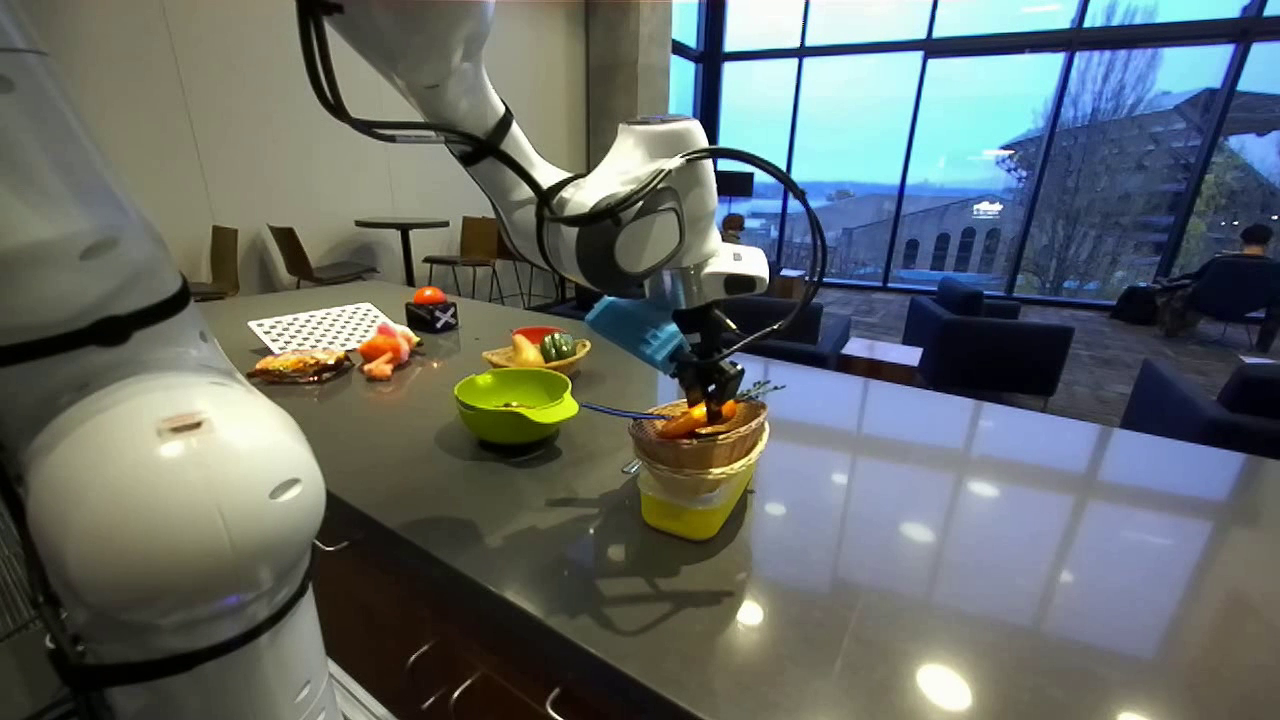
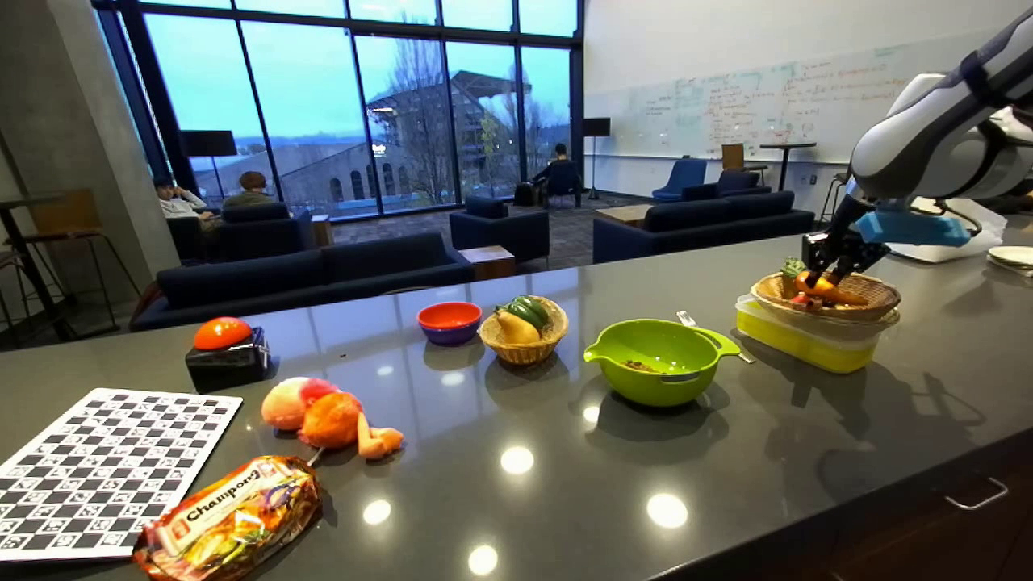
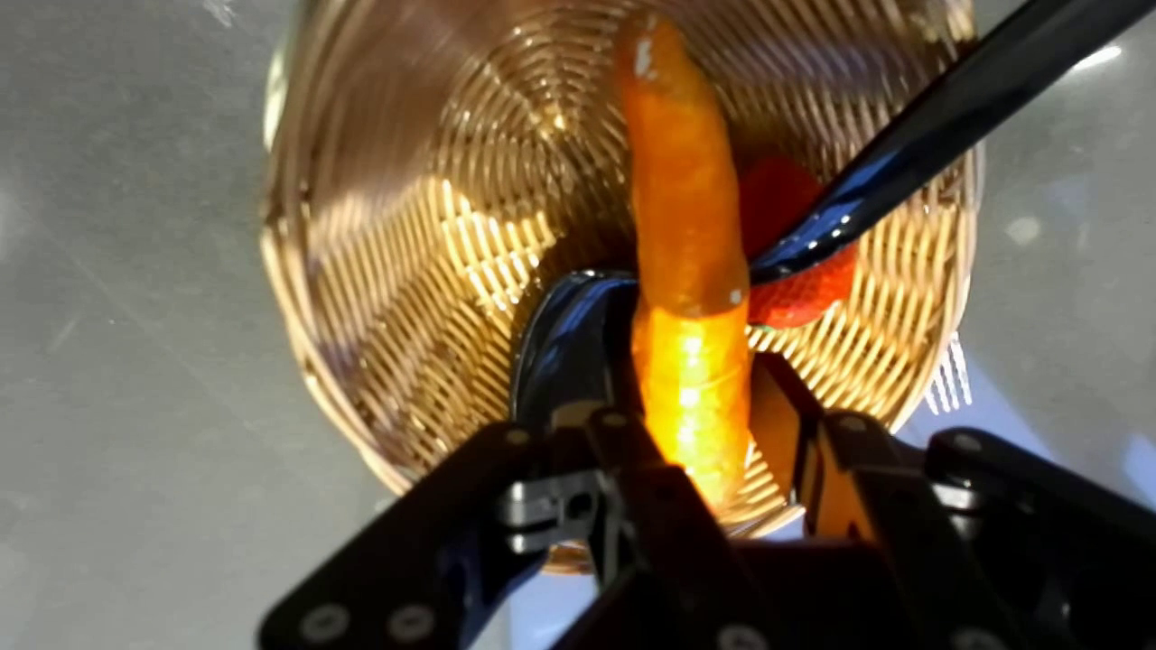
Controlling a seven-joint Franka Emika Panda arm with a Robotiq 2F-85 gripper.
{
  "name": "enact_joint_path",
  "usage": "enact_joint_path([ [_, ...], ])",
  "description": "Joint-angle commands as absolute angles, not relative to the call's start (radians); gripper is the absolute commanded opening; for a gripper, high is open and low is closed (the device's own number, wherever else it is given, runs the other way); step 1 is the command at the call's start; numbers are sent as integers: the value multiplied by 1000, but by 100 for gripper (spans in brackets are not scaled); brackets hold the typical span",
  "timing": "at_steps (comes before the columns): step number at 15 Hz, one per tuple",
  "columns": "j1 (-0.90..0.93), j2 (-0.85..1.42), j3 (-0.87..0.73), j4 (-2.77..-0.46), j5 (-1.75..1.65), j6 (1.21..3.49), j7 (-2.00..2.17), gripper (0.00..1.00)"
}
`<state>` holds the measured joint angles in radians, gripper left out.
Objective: Move the carrot to the basket on the right
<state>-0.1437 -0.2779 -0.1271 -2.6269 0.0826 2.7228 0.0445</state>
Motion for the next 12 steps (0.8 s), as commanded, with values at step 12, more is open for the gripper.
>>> enact_joint_path([
  [12, -219, -361, -59, -2646, -84, 2676, 170, 100],
])
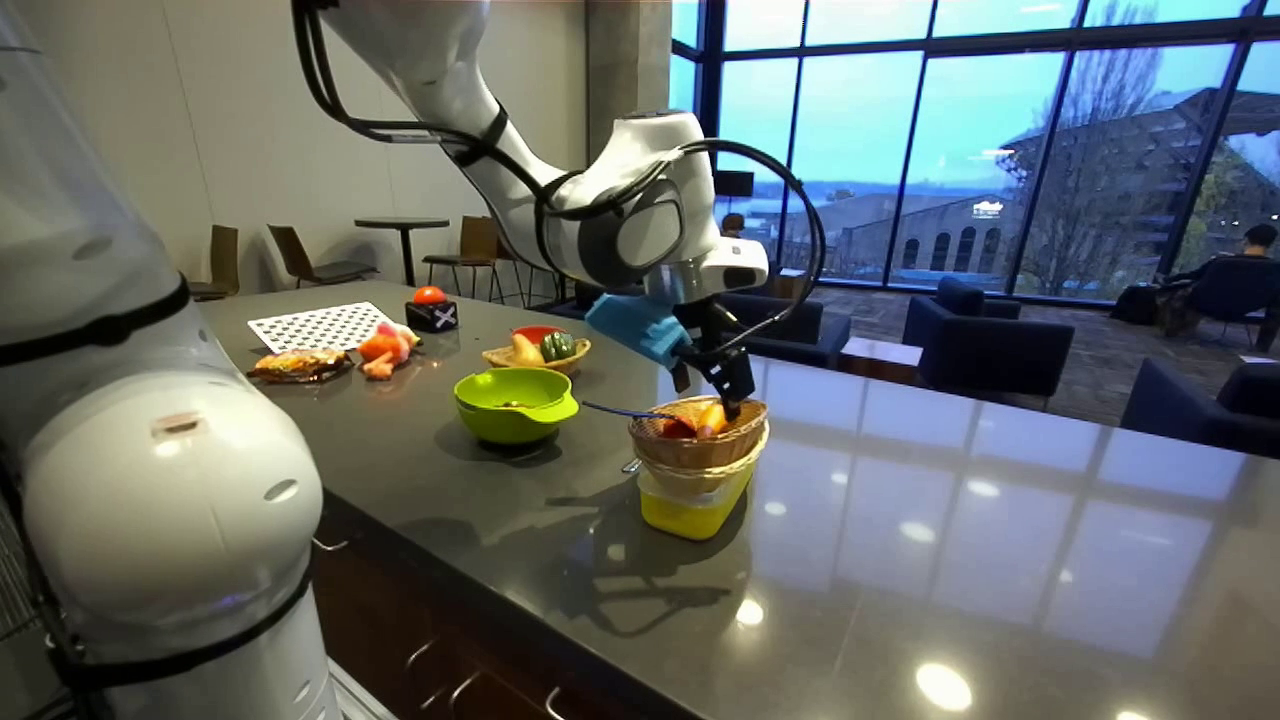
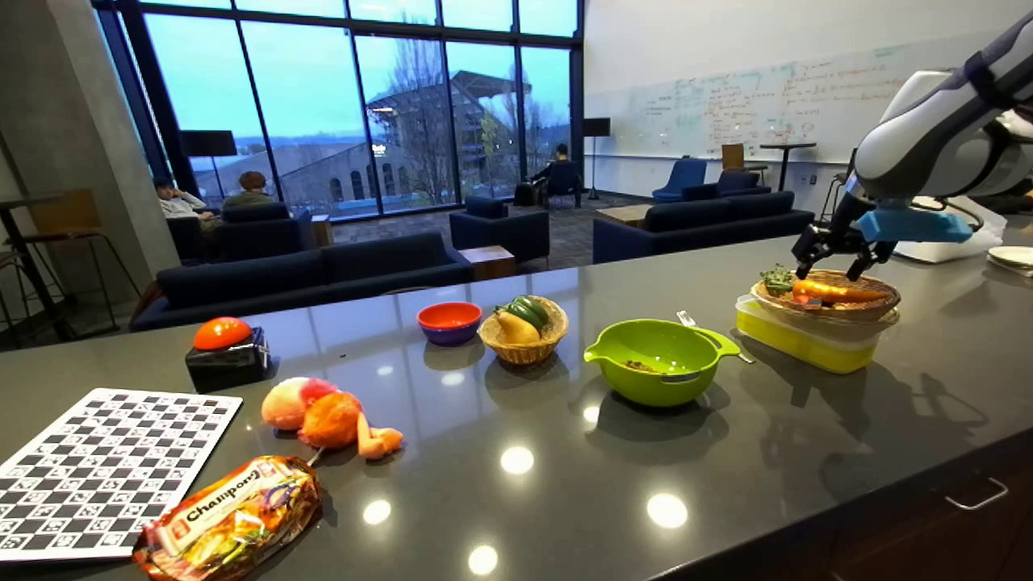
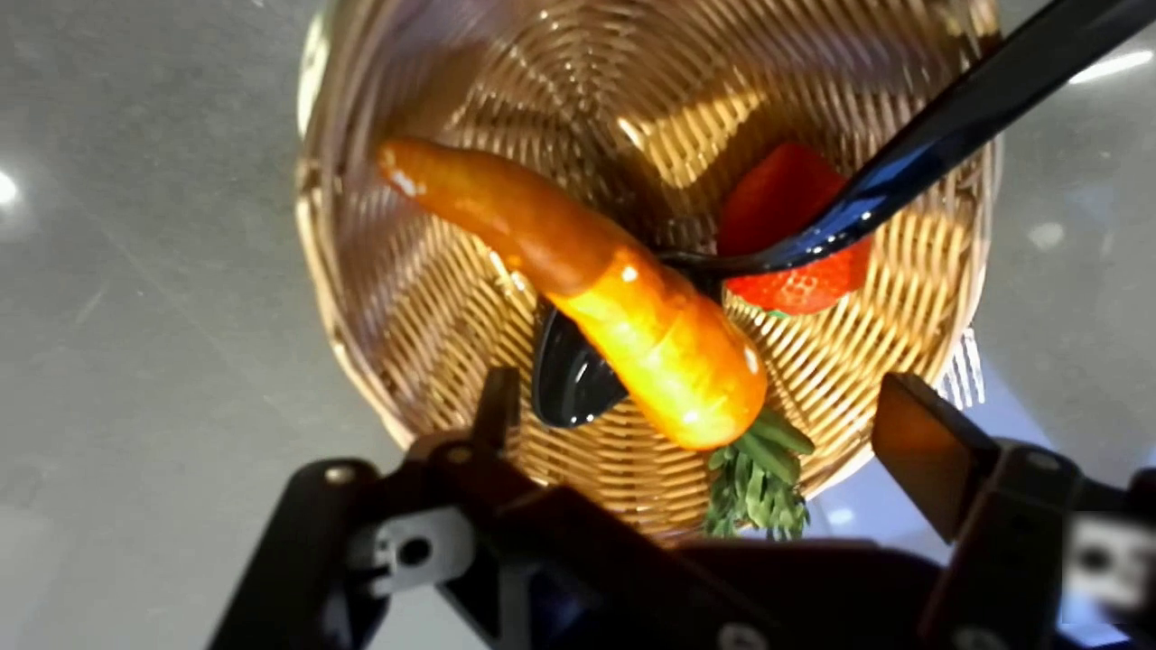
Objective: Move the carrot to the basket on the right
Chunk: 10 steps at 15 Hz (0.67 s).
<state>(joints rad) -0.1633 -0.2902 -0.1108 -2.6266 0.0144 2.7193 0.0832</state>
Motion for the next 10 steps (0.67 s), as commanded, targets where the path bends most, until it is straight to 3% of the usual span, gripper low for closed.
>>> enact_joint_path([
  [1, -236, -384, -40, -2647, -126, 2650, 206, 100],
  [10, -200, -640, 58, -2633, -175, 2217, 300, 100],
])
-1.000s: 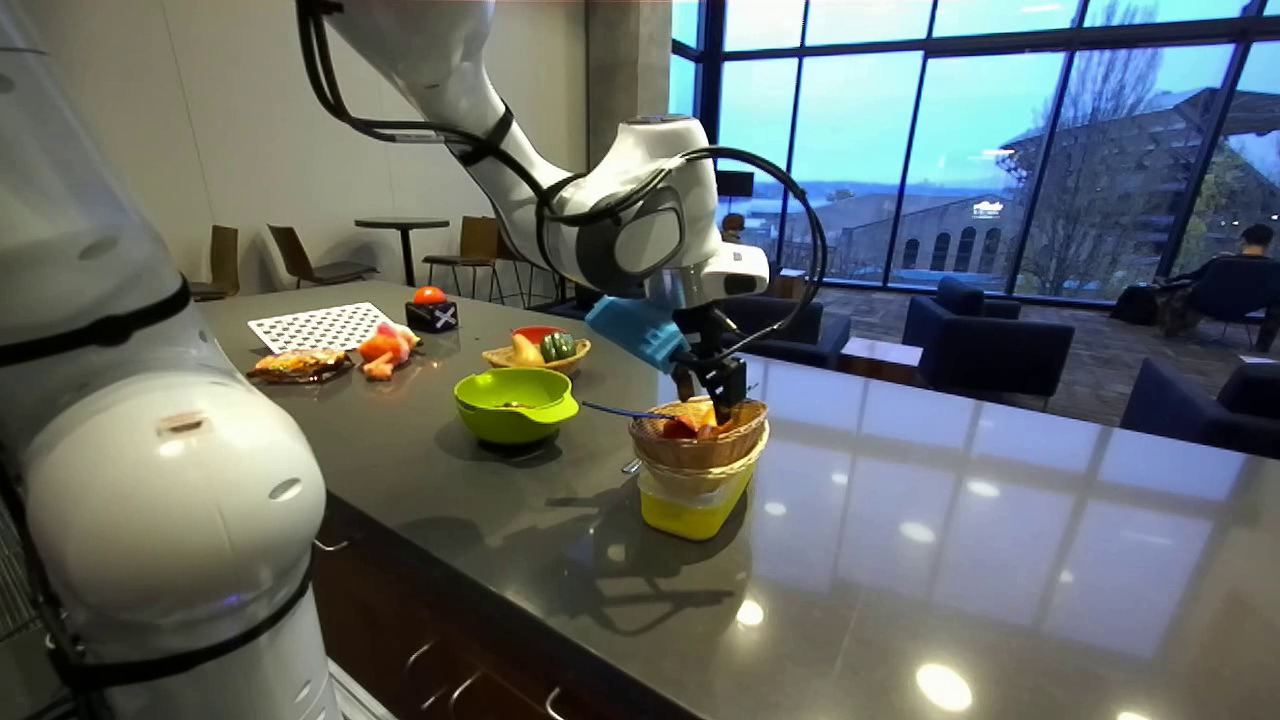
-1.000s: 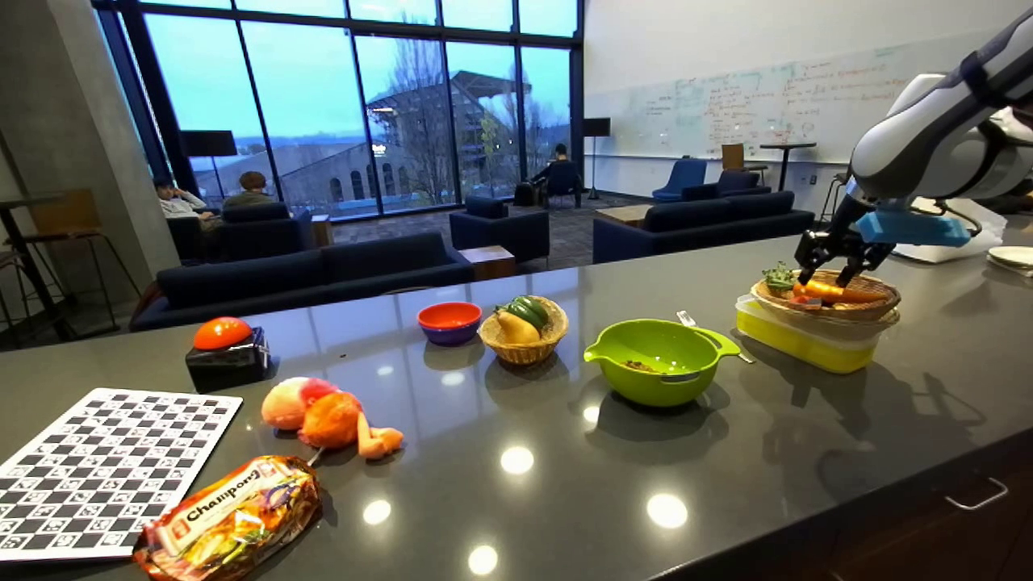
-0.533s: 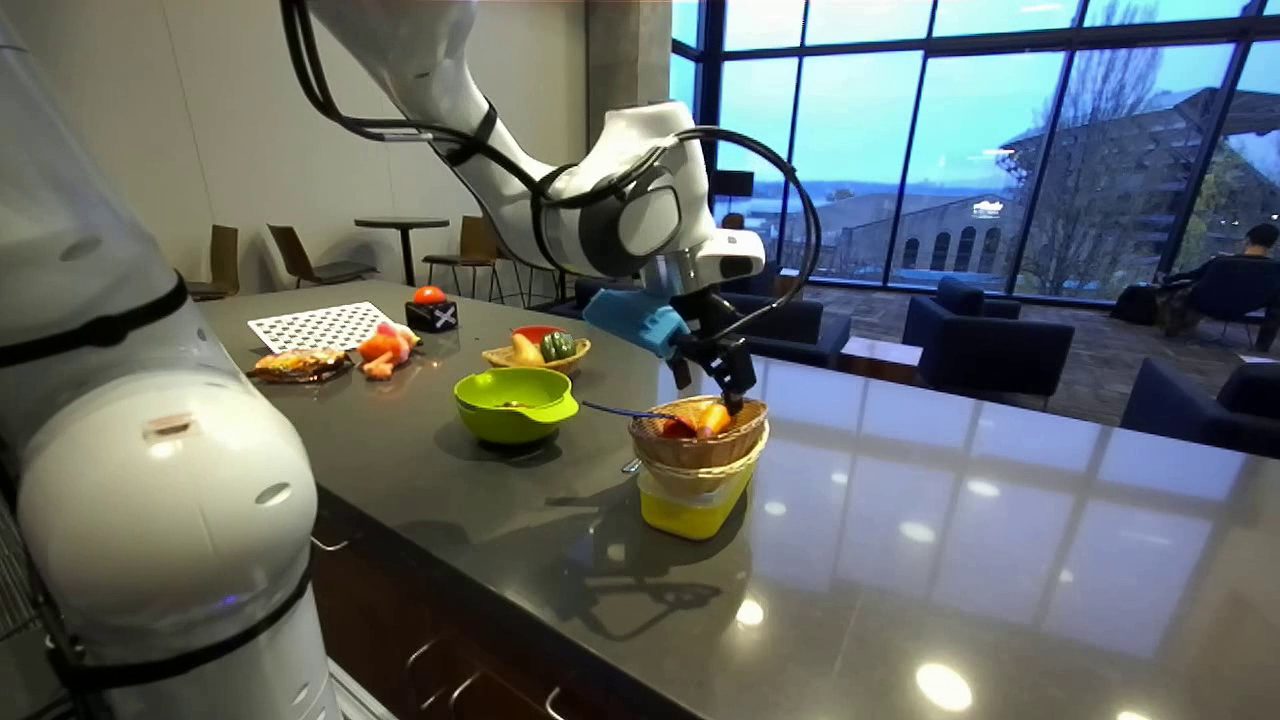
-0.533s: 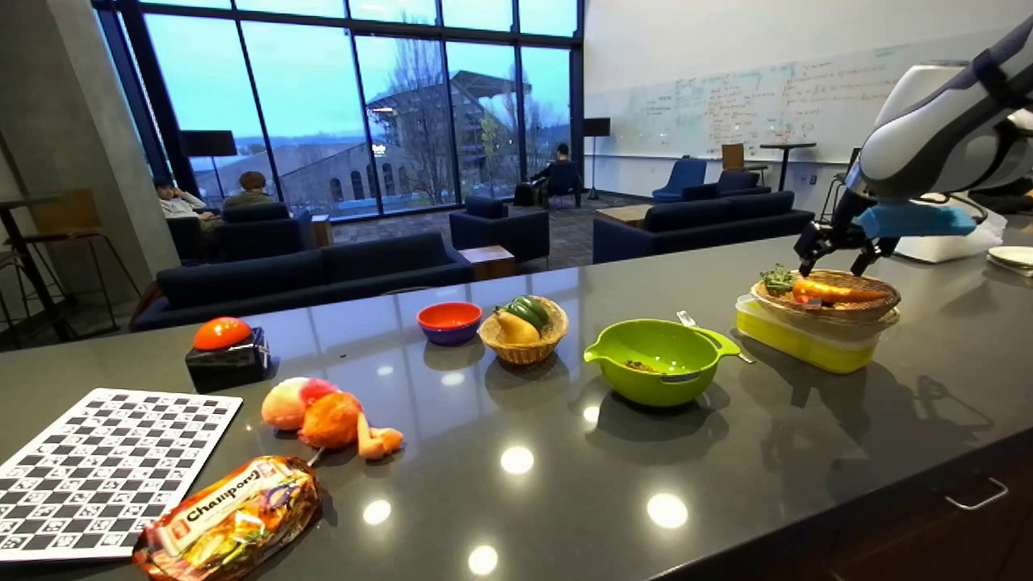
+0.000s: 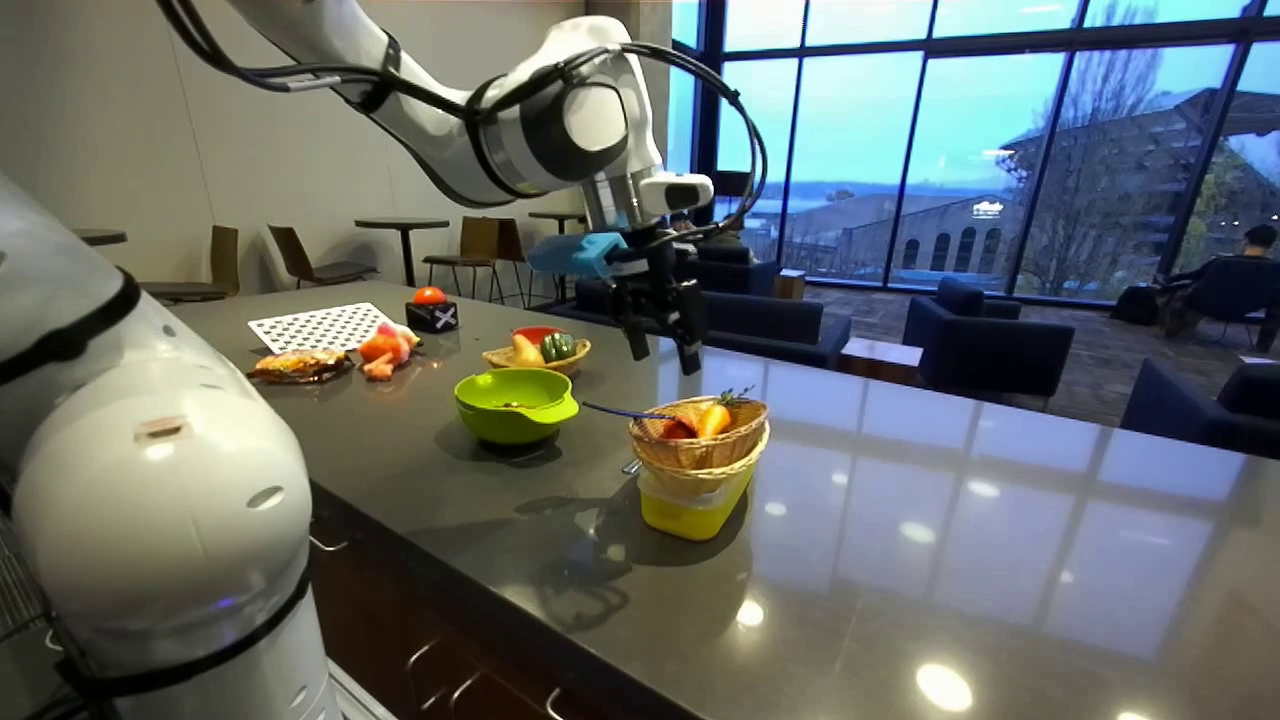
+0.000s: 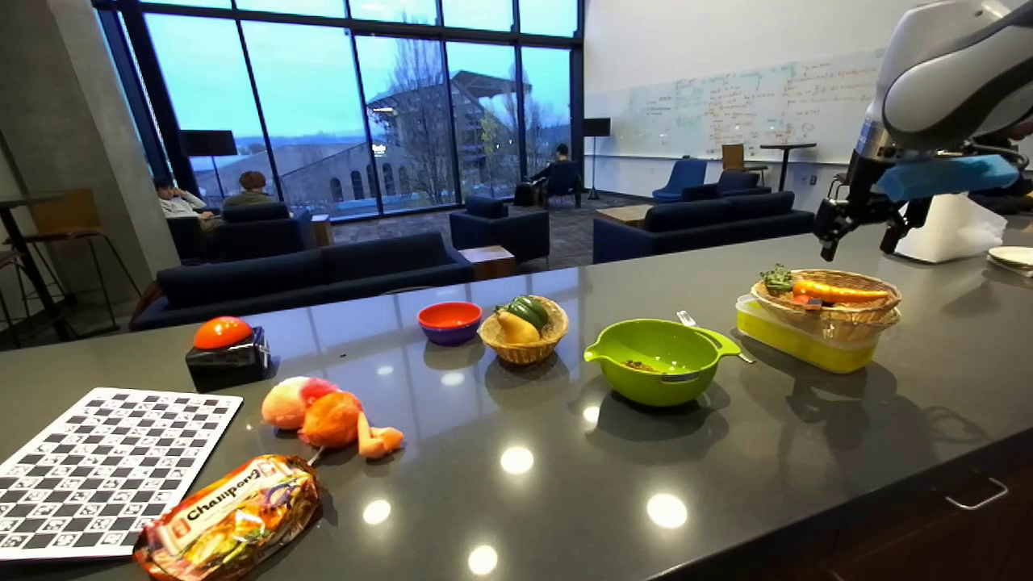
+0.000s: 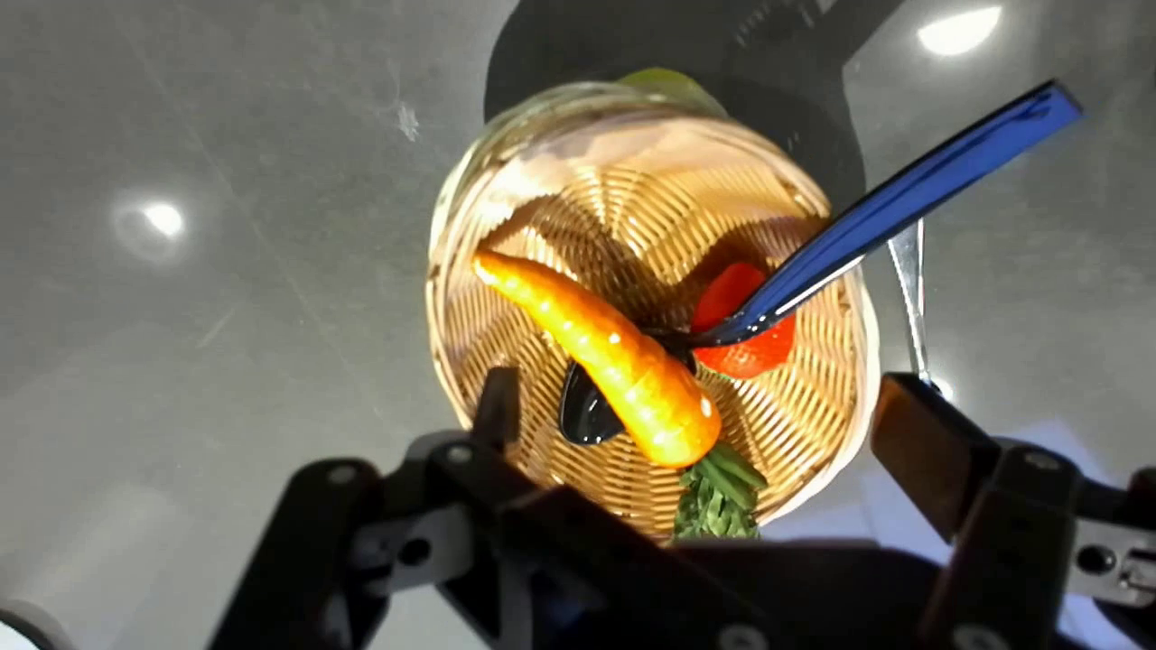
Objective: Move the carrot to the basket on the right
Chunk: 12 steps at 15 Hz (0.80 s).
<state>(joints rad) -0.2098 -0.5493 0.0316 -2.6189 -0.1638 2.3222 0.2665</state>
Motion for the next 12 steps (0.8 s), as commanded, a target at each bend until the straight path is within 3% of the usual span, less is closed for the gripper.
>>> enact_joint_path([
  [1, -192, -662, 62, -2632, -171, 2182, 298, 100],
  [12, -113, -815, 77, -2647, -131, 2034, 307, 100],
])
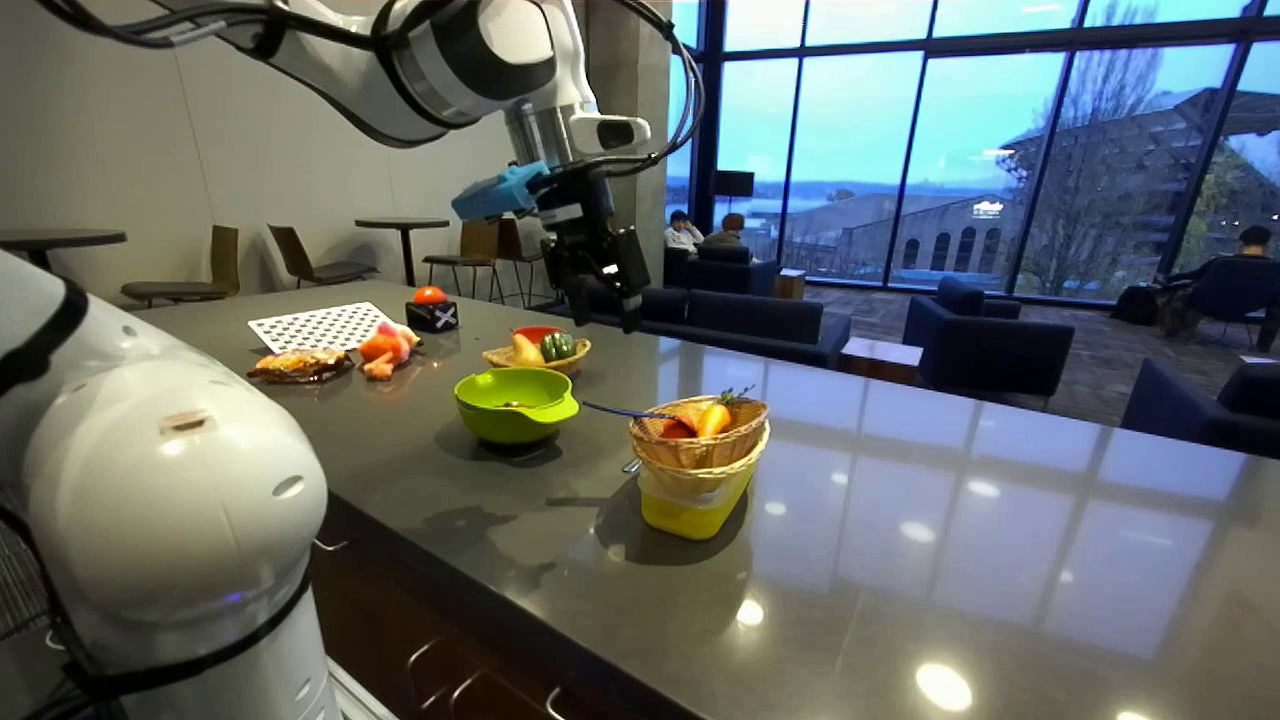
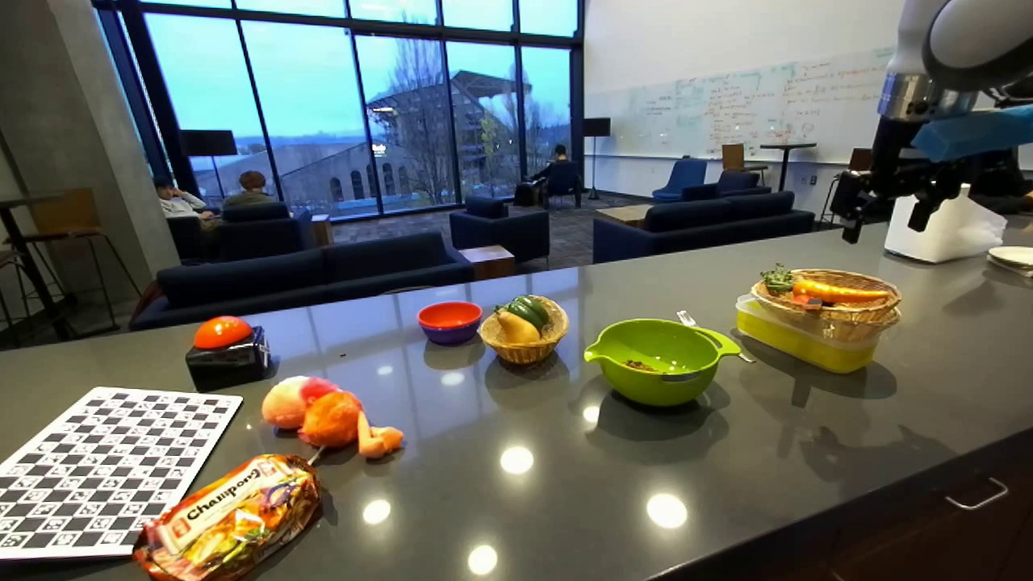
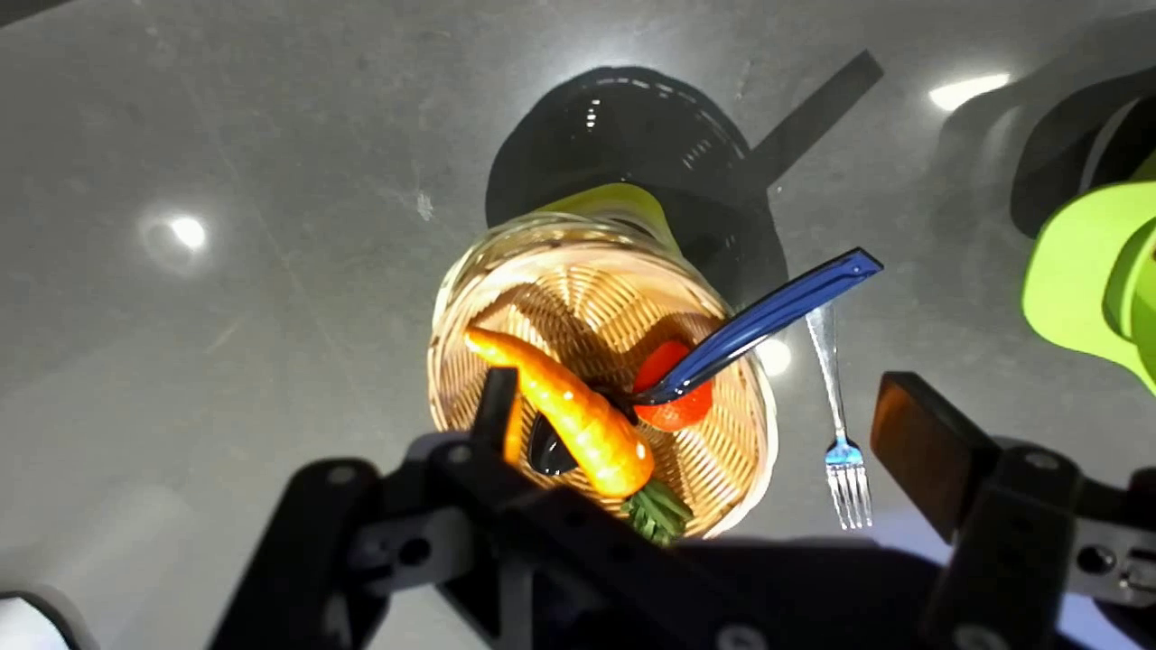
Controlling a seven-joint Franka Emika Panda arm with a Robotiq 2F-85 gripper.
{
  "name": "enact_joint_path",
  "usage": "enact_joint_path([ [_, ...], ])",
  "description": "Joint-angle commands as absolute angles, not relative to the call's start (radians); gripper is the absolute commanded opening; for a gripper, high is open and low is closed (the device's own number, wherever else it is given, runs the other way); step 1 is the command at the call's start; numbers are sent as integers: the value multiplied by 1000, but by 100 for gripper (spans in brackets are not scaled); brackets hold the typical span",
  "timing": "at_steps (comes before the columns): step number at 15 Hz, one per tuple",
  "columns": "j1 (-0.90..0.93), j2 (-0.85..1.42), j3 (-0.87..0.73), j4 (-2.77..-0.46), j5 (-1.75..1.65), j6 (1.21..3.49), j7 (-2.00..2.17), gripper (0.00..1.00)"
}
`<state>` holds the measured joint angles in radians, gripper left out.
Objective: Move the carrot to the basket on the right
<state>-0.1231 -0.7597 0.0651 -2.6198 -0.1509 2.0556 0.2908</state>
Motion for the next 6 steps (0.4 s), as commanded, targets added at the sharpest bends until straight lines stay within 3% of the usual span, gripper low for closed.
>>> enact_joint_path([
  [1, -108, -822, 76, -2650, -128, 2032, 304, 100],
  [6, -105, -797, 72, -2628, -122, 2035, 288, 100],
])
